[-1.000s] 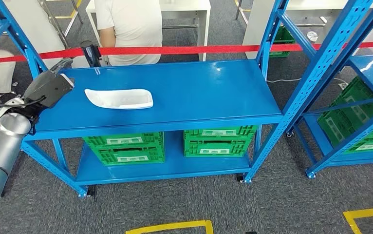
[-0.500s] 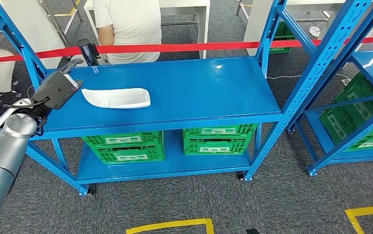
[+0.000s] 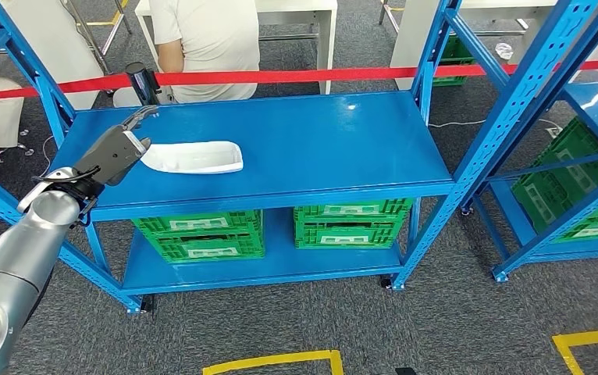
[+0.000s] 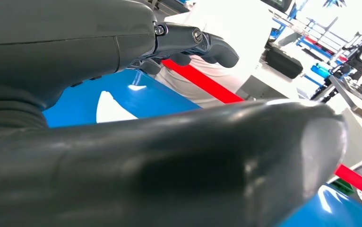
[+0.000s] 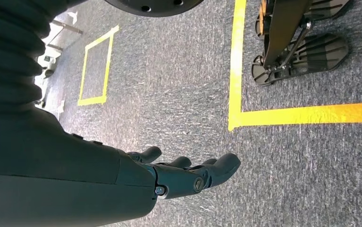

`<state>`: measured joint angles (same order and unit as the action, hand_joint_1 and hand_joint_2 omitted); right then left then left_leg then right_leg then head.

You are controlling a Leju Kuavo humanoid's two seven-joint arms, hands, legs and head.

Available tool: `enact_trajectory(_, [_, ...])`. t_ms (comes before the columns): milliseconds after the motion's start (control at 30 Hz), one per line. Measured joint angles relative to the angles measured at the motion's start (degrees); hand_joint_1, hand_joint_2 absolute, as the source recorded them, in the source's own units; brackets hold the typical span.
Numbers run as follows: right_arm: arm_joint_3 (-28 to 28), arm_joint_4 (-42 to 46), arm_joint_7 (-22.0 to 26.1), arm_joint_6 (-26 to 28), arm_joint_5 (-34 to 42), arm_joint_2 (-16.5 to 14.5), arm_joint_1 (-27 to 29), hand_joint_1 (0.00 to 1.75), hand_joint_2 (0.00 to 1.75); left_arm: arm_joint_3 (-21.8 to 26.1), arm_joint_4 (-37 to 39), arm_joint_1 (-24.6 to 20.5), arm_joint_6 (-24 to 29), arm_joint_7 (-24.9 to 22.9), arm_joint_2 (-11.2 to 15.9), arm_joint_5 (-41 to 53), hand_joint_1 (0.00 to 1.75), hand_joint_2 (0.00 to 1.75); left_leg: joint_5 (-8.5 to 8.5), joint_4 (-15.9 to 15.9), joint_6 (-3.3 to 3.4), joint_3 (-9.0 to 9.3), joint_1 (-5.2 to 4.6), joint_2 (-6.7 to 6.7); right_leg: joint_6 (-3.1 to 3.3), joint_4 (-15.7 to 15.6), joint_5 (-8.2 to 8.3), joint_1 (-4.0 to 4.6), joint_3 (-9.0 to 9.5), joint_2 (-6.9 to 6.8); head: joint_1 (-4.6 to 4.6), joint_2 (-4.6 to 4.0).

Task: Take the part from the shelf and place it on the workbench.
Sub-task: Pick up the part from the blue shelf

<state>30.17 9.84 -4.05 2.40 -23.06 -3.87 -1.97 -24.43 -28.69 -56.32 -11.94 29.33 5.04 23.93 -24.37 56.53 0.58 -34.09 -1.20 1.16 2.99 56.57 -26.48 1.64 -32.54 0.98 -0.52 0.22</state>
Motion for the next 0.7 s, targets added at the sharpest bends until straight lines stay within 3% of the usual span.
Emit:
enact_trajectory(67, [0.10, 0.00, -0.05, 0.00, 0.01, 0.00, -0.02, 0.00, 1.75, -0.44, -0.07, -0.04, 0.01, -0.01, -0.11, -0.28, 0.00, 0.00, -0.08, -0.11, 0.21, 0.07, -0.05, -0.01, -0.19, -0.16, -0.02, -0.04, 0.07, 0.00, -0.01, 0.00])
enact_trajectory(167, [0.34, 0.05, -0.09, 0.00, 0.00, 0.05, -0.07, 0.00, 1.75, -0.98, -0.38, -0.38, 0.01, -0.03, -0.38, -0.98, 0.00, 0.00, 0.29, -2.04, 1.07, 1.56, 0.54, -0.30, -1.17, 1.44, -1.12, -0.03, -0.55, -0.10, 0.06, 0.00])
enact_trajectory(233, [0.53, 0.07, -0.09, 0.00, 0.00, 0.07, -0.09, 0.00, 1.75, -1.47, -0.44, -0.81, 0.01, 0.02, -0.50, -1.69, 0.00, 0.00, 0.39, -2.73, 1.19, 2.24, 0.90, -0.50, -1.83, 7.82, -3.79, -0.57, -4.03, -0.16, 0.19, 0.00])
enact_trajectory(300, [0.66, 0.07, -0.22, 0.00, 0.03, 0.07, -0.01, 0.00, 1.75, -2.24, -0.43, -0.75, -0.01, 0.02, -0.58, -2.44, 0.00, 0.00, 0.01, -2.40, 0.81, 2.31, 1.20, -0.58, -2.65, 14.78, -5.63, -1.65, -8.43, -0.23, 0.22, 0.00])
enact_trajectory(333, [0.74, 0.07, -0.27, 0.00, 0.06, 0.07, 0.06, 0.00, 1.75, -2.70, -0.42, -0.60, -0.01, 0.01, -0.67, -2.78, 0.00, 0.00, -0.34, -2.08, 0.46, 2.33, 1.47, -0.58, -3.15, 15.77, -5.07, -2.19, -9.48, -0.32, 0.23, 0.00])
enact_trajectory(367, [0.85, 0.07, -0.31, 0.00, 0.10, 0.07, 0.09, 0.00, 1.75, -3.13, -0.42, -0.50, -0.01, 0.01, -0.80, -3.05, 0.00, 0.00, -0.79, -1.58, -0.01, 2.35, 1.86, -0.56, -3.72, 14.39, -3.42, -2.71, -9.31, -0.47, 0.23, 0.00])
enact_trajectory(433, [1.05, 0.06, -0.28, 0.00, 0.19, 0.03, 0.08, 0.00, 1.75, -4.03, -0.40, -0.65, 0.01, 0.00, -1.15, -3.62, 0.00, 0.00, -2.14, -0.03, -1.26, 2.27, 2.63, -0.57, -5.03, 7.68, 0.43, -3.62, -6.54, -0.71, 0.27, 0.00])
enact_trajectory(467, [1.12, 0.05, -0.26, 0.00, 0.22, -0.06, 0.05, 0.00, 1.75, -4.45, -0.38, -0.83, 0.05, -0.04, -1.30, -3.86, 0.00, 0.00, -2.94, 0.88, -1.91, 2.02, 2.82, -0.56, -5.17, 4.98, 1.28, -3.86, -5.21, -0.57, 0.31, 0.00])
enact_trajectory(533, [1.32, 0.04, -0.28, 0.00, 0.24, -0.22, 0.04, 0.00, 1.75, -5.18, -0.35, -1.12, 0.15, -0.13, -1.57, -4.22, 0.00, 0.00, -4.13, 1.78, -2.91, 1.75, 2.76, -0.49, -4.41, 3.65, 0.54, -3.85, -4.23, -0.18, 0.39, 0.00])
enact_trajectory(633, [1.58, 0.07, -0.25, 0.00, 0.24, -0.24, 0.02, 0.00, 1.75, -6.08, -0.37, -1.34, 0.29, -0.18, -1.92, -4.41, 0.00, 0.00, -5.11, 2.26, -3.50, 2.23, 2.80, -0.53, -2.62, 4.19, -0.54, -3.88, -3.65, -0.08, 0.34, 0.00])
enact_trajectory(700, [1.63, 0.09, -0.22, 0.00, 0.23, -0.24, 0.04, 0.00, 1.75, -6.55, -0.40, -1.52, 0.51, -0.19, -2.04, -4.50, 0.00, 0.00, -6.81, 6.43, -3.73, 0.36, 2.76, -0.85, -1.84, 4.11, -1.19, -3.86, -2.73, -0.02, 0.23, 0.00])
